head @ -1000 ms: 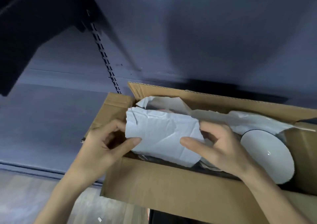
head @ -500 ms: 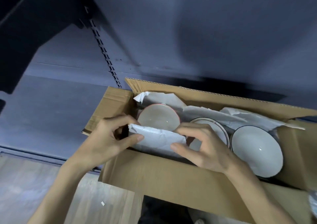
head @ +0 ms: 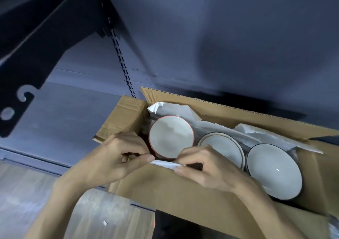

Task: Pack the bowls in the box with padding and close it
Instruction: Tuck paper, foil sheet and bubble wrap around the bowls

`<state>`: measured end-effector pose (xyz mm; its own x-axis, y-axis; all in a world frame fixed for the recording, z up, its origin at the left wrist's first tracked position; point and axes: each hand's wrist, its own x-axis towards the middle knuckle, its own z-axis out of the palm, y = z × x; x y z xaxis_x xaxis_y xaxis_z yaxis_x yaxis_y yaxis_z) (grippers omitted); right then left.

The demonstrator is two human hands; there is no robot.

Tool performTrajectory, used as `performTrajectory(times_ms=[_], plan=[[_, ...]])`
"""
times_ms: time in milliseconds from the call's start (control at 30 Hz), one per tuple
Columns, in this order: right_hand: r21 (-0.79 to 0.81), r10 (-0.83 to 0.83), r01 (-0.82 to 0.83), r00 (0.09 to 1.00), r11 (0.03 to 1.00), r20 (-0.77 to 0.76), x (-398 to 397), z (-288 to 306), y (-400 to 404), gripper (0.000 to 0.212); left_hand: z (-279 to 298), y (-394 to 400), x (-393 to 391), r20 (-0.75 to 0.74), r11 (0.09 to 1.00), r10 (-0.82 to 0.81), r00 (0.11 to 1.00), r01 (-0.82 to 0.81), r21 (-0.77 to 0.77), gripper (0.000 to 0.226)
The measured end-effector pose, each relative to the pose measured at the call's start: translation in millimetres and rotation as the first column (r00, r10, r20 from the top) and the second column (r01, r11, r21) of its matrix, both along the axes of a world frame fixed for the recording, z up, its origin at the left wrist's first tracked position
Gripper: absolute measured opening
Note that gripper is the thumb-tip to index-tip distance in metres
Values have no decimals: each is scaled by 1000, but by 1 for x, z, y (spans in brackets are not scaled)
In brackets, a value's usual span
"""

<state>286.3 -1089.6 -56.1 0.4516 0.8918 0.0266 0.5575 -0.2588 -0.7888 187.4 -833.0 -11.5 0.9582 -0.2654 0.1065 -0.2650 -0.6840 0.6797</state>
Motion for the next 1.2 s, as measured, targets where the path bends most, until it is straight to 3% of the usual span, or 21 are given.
performTrajectory(times_ms=[167, 300, 433, 500, 633, 767, 867, 967, 1067, 1200], plan=[[59, -20, 17, 999, 998, 49, -4, 3, 9, 46, 4, 2, -10, 49, 989, 141, 989, -143, 35, 18], [-27, 3, -1, 996, 1000, 87, -10, 4, 5, 38, 10, -3, -13, 1, 989, 119, 993, -119, 93, 14], [78, -219, 226, 971, 971, -96, -6, 18, -14, 40, 18, -11, -4, 97, 971, 218, 971, -226, 76, 29], [100, -327, 331, 943, 938, -61, 1, 26, -27, 36, 27, -22, 7, 154, 968, 243, 958, -251, 34, 28], [199, -475, 476, 878, 857, -54, 10, 38, -66, 21, 44, -65, 34, 247, 990, 132, 960, -140, 18, 17], [313, -606, 595, 792, 740, -73, 5, 53, -128, 22, 52, -130, 68, 257, 1000, -25, 966, 28, -5, 15], [367, -703, 694, 698, 619, -134, -4, 60, -185, 19, 54, -193, 90, 231, 986, -167, 958, 169, 11, 16], [398, -825, 814, 527, 423, -202, -10, 55, -243, 19, 56, -258, 102, 221, 953, -300, 928, 302, 24, 18], [399, -887, 883, 372, 247, -274, -17, 41, -290, 16, 58, -315, 115, 212, 942, -336, 918, 330, 65, 27], [287, -984, 954, 127, 88, -123, -25, 5, -340, 9, 47, -382, 138, 142, 932, -360, 922, 349, 98, 27]])
